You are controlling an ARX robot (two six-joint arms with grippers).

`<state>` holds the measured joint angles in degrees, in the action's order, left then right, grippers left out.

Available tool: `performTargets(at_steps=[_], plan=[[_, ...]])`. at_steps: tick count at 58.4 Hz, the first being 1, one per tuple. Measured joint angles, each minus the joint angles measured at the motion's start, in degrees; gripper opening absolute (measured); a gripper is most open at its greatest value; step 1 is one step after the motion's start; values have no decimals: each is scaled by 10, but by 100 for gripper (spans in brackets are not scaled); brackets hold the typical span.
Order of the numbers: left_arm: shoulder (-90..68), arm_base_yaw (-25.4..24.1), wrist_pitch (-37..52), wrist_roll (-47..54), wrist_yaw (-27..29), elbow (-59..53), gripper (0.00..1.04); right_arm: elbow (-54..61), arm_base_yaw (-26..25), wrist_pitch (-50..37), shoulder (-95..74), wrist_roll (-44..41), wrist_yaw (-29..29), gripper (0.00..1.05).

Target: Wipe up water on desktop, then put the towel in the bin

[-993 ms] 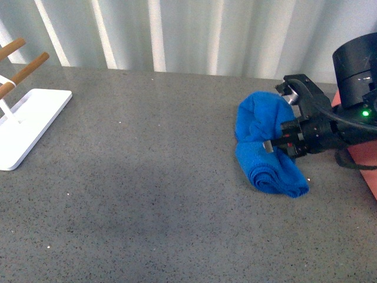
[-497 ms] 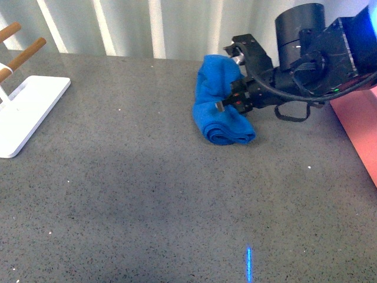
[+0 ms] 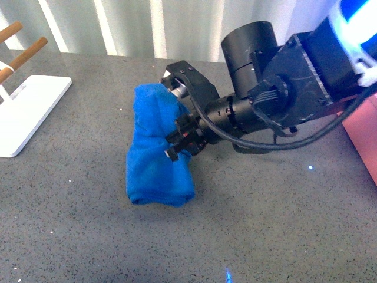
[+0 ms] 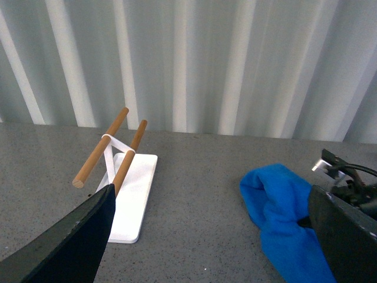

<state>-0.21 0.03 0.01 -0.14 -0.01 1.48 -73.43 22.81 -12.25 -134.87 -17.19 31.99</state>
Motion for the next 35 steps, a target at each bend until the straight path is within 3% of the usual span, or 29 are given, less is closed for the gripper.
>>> performTargets(at_steps=[20,29,35], plan=[[0,0,0,0,0,0,98,99,-124,106,99,-196,-40,4],[0,0,0,0,0,0,98,100,-180,125,136,-237,-53,4],[0,0,0,0,0,0,98,97,-189,128,165,-245,-54,4]])
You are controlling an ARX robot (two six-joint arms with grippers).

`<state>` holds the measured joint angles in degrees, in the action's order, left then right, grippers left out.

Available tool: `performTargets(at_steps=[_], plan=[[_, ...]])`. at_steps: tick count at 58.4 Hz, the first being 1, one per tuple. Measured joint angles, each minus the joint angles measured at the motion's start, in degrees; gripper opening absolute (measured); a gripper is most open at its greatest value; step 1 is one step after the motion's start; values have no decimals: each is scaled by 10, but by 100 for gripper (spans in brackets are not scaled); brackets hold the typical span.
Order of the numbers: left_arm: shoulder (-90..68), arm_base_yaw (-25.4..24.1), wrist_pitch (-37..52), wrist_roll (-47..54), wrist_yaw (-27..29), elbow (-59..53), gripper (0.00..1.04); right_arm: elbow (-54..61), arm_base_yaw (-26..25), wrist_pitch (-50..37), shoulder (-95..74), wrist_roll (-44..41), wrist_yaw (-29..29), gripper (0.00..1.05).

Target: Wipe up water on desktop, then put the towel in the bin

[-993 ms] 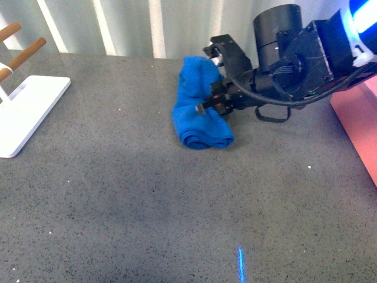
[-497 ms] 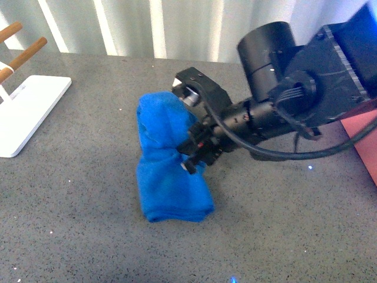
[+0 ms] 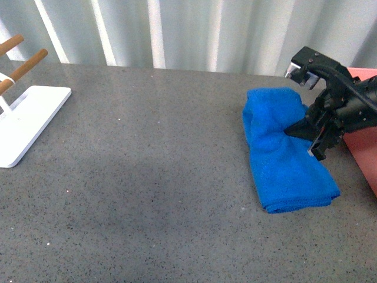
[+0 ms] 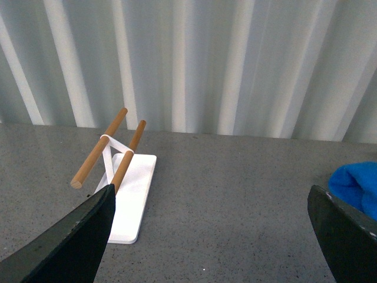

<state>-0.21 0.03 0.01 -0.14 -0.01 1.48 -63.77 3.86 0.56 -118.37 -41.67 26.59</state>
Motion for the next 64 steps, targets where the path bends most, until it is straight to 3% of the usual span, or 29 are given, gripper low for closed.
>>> performTargets(at_steps=[24,28,48,55,64], plan=[[0,0,0,0,0,0,98,-74,-18,-2,154,55,-11,4],[0,0,0,0,0,0,98,-100,-44,6,180,75,-16,4],[0,0,0,0,0,0,98,-201,-265,104,196,125,-12,4],[0,0,0,0,0,0,98,-188,-306,115,179,119,-11,4],[0,0,0,0,0,0,98,-144,-308,104,156,101,3,4]])
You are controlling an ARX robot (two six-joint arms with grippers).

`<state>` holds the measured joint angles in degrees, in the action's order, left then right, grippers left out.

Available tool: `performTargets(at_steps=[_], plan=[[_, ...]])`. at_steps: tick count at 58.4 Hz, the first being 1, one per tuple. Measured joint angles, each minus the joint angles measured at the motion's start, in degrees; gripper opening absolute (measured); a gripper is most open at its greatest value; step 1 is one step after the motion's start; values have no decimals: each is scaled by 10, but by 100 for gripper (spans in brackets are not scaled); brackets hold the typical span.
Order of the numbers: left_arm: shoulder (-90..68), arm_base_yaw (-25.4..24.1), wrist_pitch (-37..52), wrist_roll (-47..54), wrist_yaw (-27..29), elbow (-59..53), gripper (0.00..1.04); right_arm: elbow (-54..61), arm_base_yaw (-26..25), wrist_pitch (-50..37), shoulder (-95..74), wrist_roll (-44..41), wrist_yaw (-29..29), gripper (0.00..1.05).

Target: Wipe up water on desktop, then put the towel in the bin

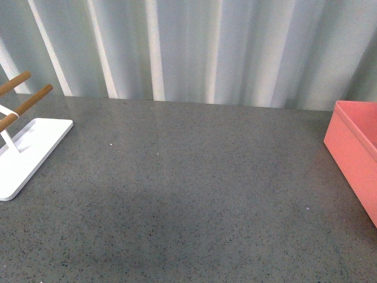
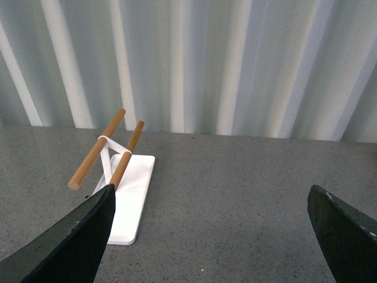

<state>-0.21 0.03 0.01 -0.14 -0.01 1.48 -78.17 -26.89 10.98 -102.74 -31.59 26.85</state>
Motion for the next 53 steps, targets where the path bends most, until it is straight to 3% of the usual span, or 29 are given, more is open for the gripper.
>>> performTargets(at_steps=[9,26,39,53], plan=[[0,0,0,0,0,0,98,29,21,4,-29,-27,2,4],[0,0,0,0,0,0,98,80,22,51,-110,-92,-103,4],[0,0,0,0,0,0,98,104,15,36,-125,-108,-117,5],[0,0,0,0,0,0,98,103,17,40,-124,-110,-104,45]])
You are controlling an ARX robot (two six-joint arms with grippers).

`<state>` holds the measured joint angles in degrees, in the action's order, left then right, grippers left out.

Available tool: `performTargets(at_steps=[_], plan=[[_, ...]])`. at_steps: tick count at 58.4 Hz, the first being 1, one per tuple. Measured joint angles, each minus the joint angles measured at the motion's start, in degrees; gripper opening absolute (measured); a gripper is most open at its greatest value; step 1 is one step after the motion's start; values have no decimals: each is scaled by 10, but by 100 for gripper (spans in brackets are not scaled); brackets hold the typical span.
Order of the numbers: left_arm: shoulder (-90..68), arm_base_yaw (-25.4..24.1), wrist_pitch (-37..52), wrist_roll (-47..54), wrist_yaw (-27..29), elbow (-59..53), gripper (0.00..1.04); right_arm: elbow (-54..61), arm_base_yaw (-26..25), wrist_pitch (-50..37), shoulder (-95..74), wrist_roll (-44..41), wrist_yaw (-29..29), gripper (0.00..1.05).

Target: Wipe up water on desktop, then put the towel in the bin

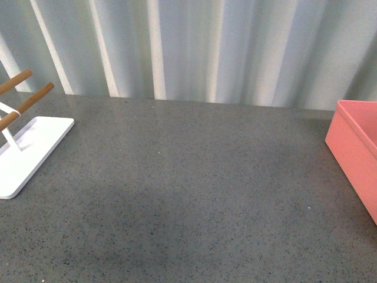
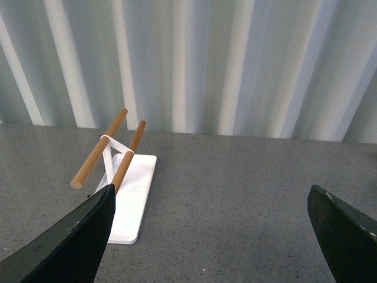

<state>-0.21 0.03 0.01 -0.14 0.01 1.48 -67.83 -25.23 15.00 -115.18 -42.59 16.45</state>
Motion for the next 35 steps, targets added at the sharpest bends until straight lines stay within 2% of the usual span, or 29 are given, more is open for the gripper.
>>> performTargets(at_steps=[15,19,28,35], plan=[[0,0,0,0,0,0,98,-8,3,13,14,5,8,84],[0,0,0,0,0,0,98,-9,5,18,20,9,13,98],[0,0,0,0,0,0,98,-10,9,12,37,26,19,98],[0,0,0,0,0,0,98,2,23,-61,104,74,18,98]])
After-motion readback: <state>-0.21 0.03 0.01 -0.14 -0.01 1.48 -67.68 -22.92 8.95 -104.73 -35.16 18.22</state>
